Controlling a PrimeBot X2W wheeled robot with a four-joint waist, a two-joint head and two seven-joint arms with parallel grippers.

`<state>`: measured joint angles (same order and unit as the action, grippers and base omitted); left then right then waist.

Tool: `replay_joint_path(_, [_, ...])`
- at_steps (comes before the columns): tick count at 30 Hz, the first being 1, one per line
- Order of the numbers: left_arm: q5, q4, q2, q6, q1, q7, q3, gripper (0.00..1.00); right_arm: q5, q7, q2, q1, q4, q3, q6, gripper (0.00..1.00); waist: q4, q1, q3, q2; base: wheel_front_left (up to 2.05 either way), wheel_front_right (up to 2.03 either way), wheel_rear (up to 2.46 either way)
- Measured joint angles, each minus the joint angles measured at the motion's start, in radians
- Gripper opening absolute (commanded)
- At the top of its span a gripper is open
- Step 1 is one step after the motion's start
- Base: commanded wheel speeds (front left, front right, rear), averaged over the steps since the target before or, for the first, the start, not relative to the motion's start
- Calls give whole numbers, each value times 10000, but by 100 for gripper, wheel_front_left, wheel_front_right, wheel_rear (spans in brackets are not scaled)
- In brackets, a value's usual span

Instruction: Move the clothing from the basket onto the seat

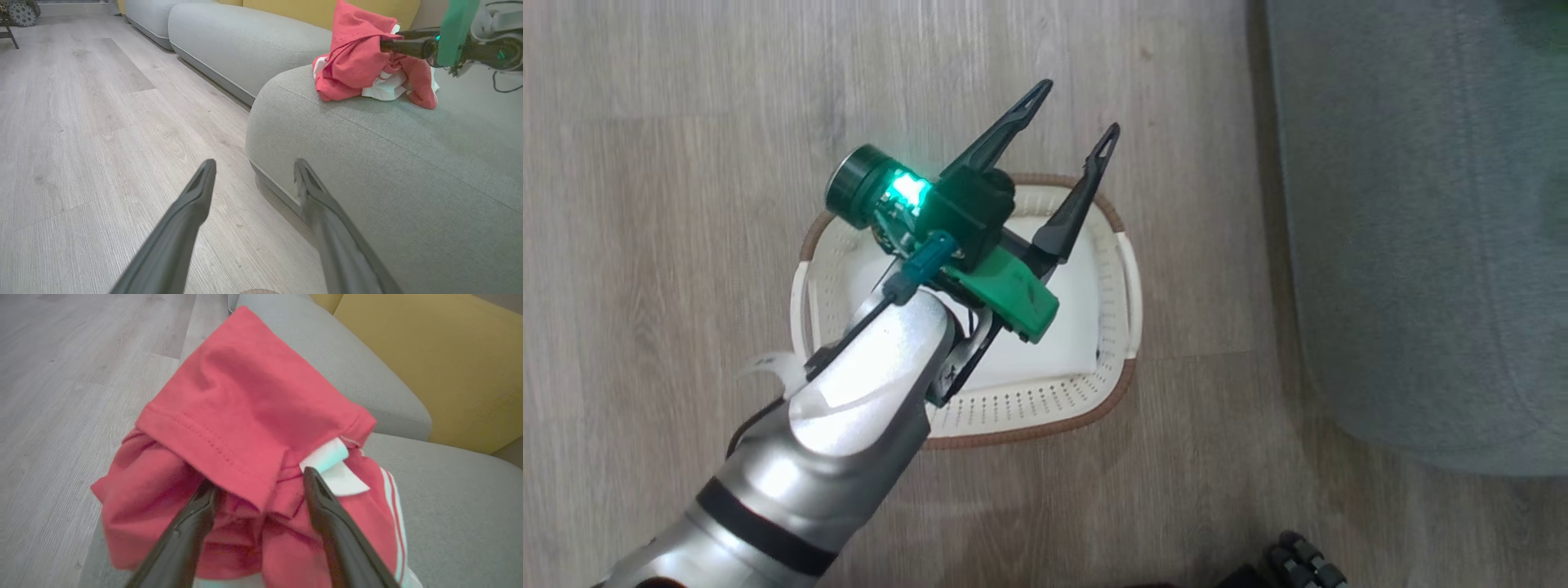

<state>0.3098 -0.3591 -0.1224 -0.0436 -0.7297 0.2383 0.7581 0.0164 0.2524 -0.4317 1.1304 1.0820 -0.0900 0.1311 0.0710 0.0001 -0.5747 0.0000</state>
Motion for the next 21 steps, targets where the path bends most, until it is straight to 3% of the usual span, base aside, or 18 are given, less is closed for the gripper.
replay_joint_path(14, [650, -314, -36, -288, 1236, 102, -637, 100, -1695, 0, 161, -2466, -1952, 1279, 0, 100, 358, -1, 1726, 1, 0, 0, 0])
replay_joint_path(21, [924, -263, -35, -813, 2345, 109, -1373, 100, -2006, 0, 303, -3310, -2591, 1730, 0, 100, 325, -1, 2887, 1, 0, 0, 0])
